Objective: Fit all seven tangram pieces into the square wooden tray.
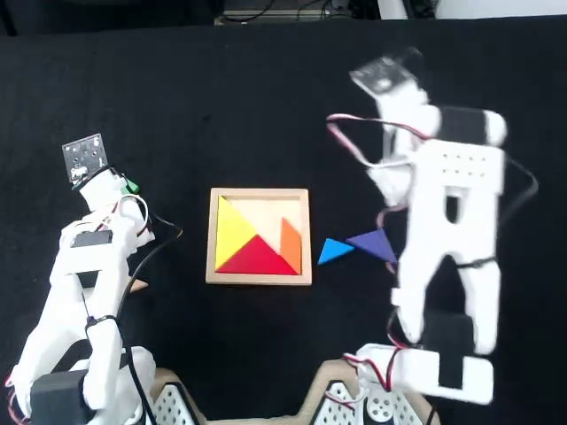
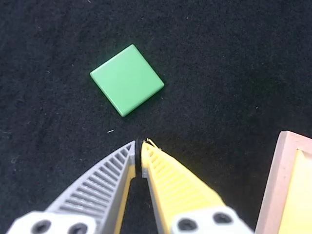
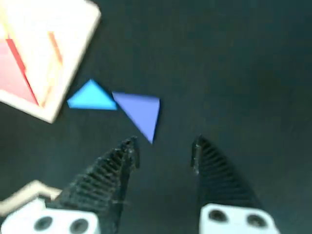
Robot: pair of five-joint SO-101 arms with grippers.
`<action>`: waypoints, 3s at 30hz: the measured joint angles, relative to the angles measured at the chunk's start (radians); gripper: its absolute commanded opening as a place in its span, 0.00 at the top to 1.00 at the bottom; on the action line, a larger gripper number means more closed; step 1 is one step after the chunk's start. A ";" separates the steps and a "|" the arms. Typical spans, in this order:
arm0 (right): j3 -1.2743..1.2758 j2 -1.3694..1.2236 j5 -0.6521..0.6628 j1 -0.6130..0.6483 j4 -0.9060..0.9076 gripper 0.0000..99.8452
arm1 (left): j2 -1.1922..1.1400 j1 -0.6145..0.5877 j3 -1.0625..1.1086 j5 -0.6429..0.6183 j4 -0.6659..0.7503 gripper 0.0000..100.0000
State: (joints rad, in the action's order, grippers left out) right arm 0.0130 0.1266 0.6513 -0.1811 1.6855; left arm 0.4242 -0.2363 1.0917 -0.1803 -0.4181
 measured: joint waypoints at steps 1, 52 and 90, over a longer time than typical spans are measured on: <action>0.032 0.018 0.002 -0.031 0.000 0.91 | 0.000 -0.008 0.000 0.000 0.000 0.97; 1.089 0.385 0.571 0.003 -0.862 0.80 | 0.000 -0.017 0.000 0.028 -0.018 0.89; 0.781 -0.040 0.683 -0.017 -0.944 0.99 | 0.000 0.002 0.000 0.035 -0.018 0.89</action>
State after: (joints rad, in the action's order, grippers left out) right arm 0.7940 0.0867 1.3341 -0.1979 0.7419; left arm 0.4242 -0.2348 1.0917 -0.1450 -0.4365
